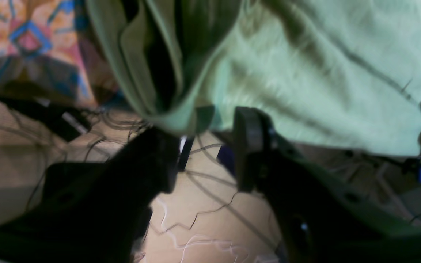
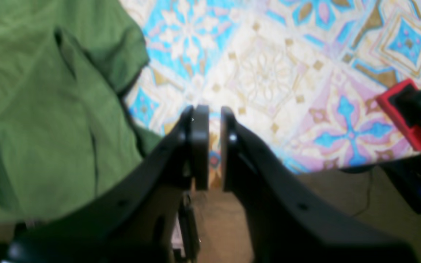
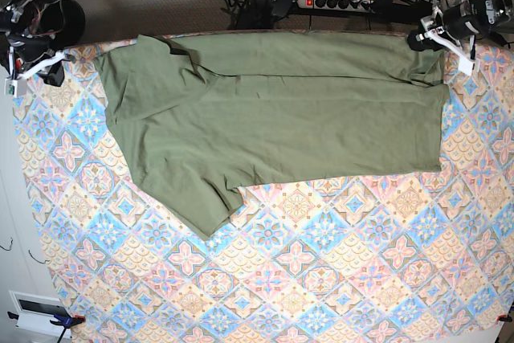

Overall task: Layout the t-shirt on the table in an organized manner, then fold the t-shirt properly
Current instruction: 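Release the edge and reach both grippers to the shirt's hem side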

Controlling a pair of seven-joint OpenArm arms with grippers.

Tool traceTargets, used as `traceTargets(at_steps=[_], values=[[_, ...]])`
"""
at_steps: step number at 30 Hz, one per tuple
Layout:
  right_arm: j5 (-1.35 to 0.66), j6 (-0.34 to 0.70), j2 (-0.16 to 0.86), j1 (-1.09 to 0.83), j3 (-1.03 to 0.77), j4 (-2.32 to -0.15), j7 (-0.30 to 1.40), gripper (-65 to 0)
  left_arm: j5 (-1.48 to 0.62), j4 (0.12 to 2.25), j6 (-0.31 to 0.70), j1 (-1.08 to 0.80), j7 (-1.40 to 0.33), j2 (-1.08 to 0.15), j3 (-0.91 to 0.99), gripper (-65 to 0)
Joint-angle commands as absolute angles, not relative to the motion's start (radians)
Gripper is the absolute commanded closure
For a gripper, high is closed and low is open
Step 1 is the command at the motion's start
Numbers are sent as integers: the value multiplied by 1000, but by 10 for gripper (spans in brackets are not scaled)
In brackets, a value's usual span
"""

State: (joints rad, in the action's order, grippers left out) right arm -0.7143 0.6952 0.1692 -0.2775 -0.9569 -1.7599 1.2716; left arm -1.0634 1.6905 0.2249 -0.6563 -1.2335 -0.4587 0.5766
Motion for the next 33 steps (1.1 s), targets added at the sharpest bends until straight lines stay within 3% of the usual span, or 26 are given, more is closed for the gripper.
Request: traceTargets(at_steps=[1, 7, 16, 19, 28, 33], values=[[-736, 698, 191, -265, -963, -1776, 1251, -57, -1069, 1704, 226, -664, -1231, -483, 590, -273], [-736, 698, 208, -237, -918, -1776, 1251, -57, -1070, 1704, 226, -656, -1230, -484, 673, -340], [-619, 698, 211, -133, -825, -1776, 1251, -57, -1070, 1906, 226, -618, -1225, -487, 725, -342], [-618, 698, 211, -82, -777, -1774, 1248, -61, -1059, 1913, 223, -527, -1233, -487, 760, -343], [-615, 698, 211, 53, -613, -1770, 1242, -214, -928, 1805, 220, -226, -1260, -483, 717, -343], [-501, 698, 208, 110, -559, -1768, 1241, -222, -811, 1647, 220, -65, -1247, -486, 654, -343]])
